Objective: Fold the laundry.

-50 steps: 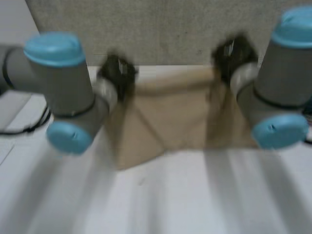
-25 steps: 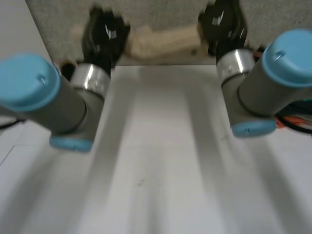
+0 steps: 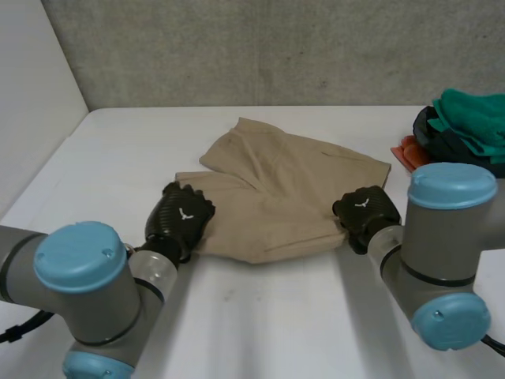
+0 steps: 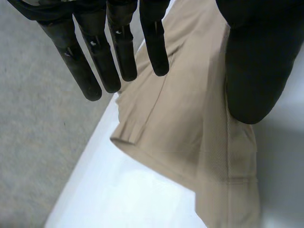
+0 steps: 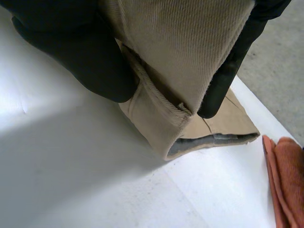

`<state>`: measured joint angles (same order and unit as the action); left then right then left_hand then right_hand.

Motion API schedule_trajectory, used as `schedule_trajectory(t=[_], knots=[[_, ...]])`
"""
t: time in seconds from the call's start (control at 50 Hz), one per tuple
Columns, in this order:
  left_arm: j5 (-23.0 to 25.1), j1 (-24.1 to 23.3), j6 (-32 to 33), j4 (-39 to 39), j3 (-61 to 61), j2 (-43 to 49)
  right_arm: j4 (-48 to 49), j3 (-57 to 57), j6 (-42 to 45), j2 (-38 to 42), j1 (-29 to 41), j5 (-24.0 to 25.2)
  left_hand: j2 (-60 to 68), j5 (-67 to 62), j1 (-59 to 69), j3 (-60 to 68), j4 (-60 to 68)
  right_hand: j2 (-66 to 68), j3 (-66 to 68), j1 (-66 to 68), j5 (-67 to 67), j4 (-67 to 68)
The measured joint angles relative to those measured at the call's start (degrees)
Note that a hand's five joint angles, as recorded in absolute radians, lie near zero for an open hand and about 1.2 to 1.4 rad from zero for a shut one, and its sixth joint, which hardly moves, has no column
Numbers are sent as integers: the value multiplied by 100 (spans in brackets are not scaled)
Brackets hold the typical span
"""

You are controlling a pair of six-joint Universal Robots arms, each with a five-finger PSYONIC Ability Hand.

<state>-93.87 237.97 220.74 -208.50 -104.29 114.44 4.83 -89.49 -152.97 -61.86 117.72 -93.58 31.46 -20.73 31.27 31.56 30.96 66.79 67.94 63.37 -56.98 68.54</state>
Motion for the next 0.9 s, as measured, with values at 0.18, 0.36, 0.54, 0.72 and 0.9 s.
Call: schedule_trajectory(t=[0.18,0.36,0.54,0.72,0.9], knots=[[365,606,-602,266,-85,-102,-126,-72,-765,-131,-337,332,-17,14,0,-3,-22,0,0,0,0,0],[624,794,-667,292,-154,-119,-277,-32,-856,-104,-478,419,802,-852,867,784,858,0,0,0,0,0],[899,826,-835,362,-135,-5,-277,-1,-843,-106,-472,408,2604,-2557,2724,2502,2586,0,0,0,0,0],[958,954,-1009,1049,34,-192,-360,18,-604,-143,-452,369,3686,-3502,3415,3654,3753,0,0,0,0,0],[919,907,-938,3027,44,-1934,-1587,-52,986,-1144,-383,364,3686,-3502,3415,3654,3753,0,0,0,0,0]])
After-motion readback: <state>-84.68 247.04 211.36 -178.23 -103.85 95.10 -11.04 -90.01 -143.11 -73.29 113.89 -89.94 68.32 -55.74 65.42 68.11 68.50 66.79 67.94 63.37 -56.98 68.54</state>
